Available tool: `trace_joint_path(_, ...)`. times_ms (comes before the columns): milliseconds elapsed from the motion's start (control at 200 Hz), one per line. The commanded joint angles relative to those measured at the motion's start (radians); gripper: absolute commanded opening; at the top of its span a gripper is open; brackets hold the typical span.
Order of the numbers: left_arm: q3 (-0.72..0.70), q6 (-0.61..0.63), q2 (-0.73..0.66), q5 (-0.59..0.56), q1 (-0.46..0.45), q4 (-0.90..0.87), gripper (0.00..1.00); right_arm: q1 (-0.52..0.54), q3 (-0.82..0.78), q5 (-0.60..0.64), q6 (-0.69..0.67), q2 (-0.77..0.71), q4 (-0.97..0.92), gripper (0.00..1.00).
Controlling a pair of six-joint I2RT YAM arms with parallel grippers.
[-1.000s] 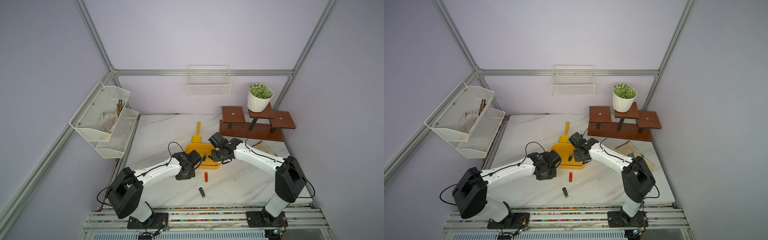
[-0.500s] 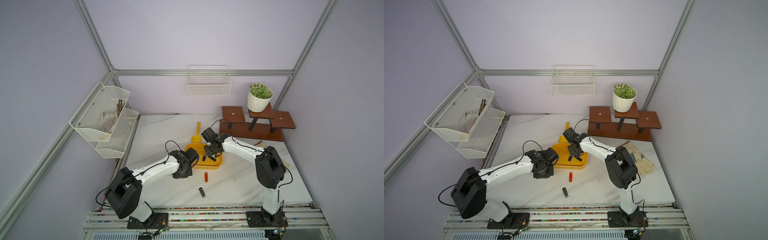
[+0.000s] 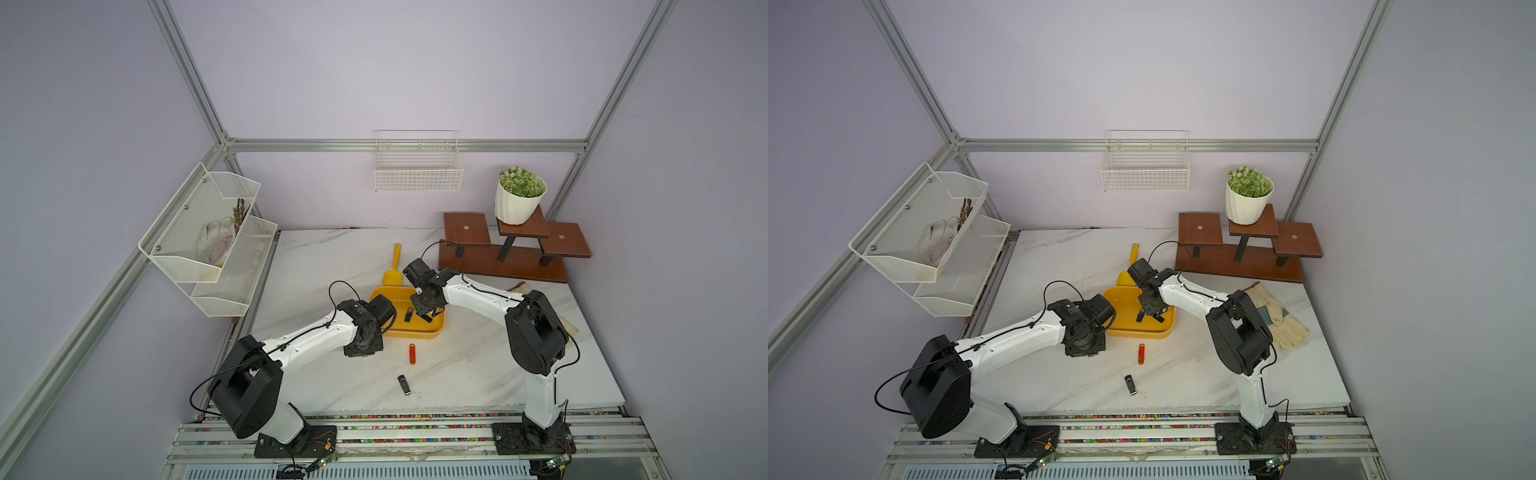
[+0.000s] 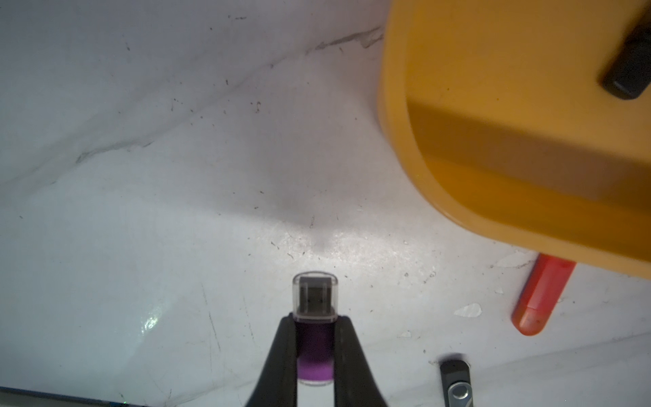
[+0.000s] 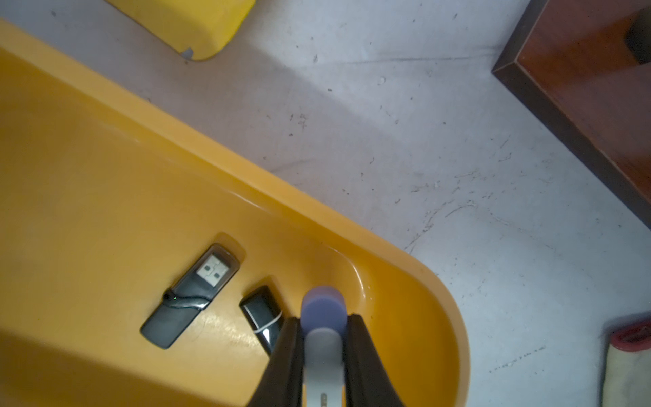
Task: Put the usb flash drive into the storage box
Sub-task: Place the USB flash in the storage box.
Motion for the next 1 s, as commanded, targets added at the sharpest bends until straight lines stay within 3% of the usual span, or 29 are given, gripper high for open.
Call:
trace_joint_path(0, 0.026, 0.012, -0.043, -0.015, 0.007, -0.014, 0.0, -0.005, 0.001, 0.031, -0.013, 0.03, 0.021, 0.0)
trace_joint_path(245, 0.056, 0.028, -0.048, -0.015, 0.007, -0.029, 0.0, -0.005, 0.001, 0.027, -0.008, 0.057, 0.026, 0.0)
trace_joint_path(545, 0.238, 0.109, 0.018, -0.059, 0.017, -0.102, 0.0, -0.006, 0.008, 0.018, -0.001, 0.084, 0.019, 0.0)
trace_joint_path(710, 0.28, 0.135, 0.041, -0.06, 0.026, -0.105, 0.0, -0.005, 0.01, 0.026, 0.005, 0.08, 0.017, 0.2)
trace_joint_path(995, 0.293, 0.153, 0.061, -0.057, 0.03, -0.096, 0.0, -0.006, 0.016, 0.029, 0.016, 0.068, 0.014, 0.4)
